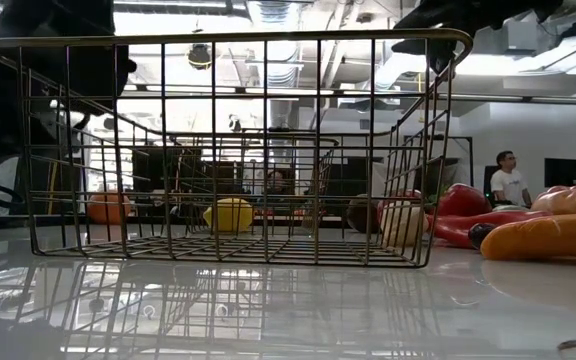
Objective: Sort produce into baskets
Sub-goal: Put the yellow lemon into the top wire basket, then put the red apple into the top wire basket
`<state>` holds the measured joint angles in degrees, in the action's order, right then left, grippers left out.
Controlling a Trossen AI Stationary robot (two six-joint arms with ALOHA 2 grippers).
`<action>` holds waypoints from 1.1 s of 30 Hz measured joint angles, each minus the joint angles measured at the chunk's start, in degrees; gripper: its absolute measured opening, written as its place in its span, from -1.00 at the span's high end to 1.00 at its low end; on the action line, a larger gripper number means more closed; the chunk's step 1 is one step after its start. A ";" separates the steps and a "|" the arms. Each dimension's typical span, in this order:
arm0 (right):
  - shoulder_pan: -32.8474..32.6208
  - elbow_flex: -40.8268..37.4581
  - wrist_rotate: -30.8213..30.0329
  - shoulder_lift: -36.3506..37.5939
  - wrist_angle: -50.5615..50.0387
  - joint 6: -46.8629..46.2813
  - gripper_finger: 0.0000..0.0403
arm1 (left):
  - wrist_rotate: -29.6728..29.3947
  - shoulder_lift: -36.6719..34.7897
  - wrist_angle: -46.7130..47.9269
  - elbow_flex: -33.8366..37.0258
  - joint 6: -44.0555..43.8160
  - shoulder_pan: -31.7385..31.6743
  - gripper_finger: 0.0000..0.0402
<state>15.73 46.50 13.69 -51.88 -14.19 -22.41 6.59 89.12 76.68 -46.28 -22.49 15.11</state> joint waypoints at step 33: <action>0.18 -0.02 2.90 0.27 -0.21 0.40 0.20 | 4.91 0.11 3.16 -0.80 2.80 4.66 -0.77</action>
<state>15.91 46.48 16.59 -51.61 -14.41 -22.01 11.51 89.23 79.84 -47.09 -19.69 19.77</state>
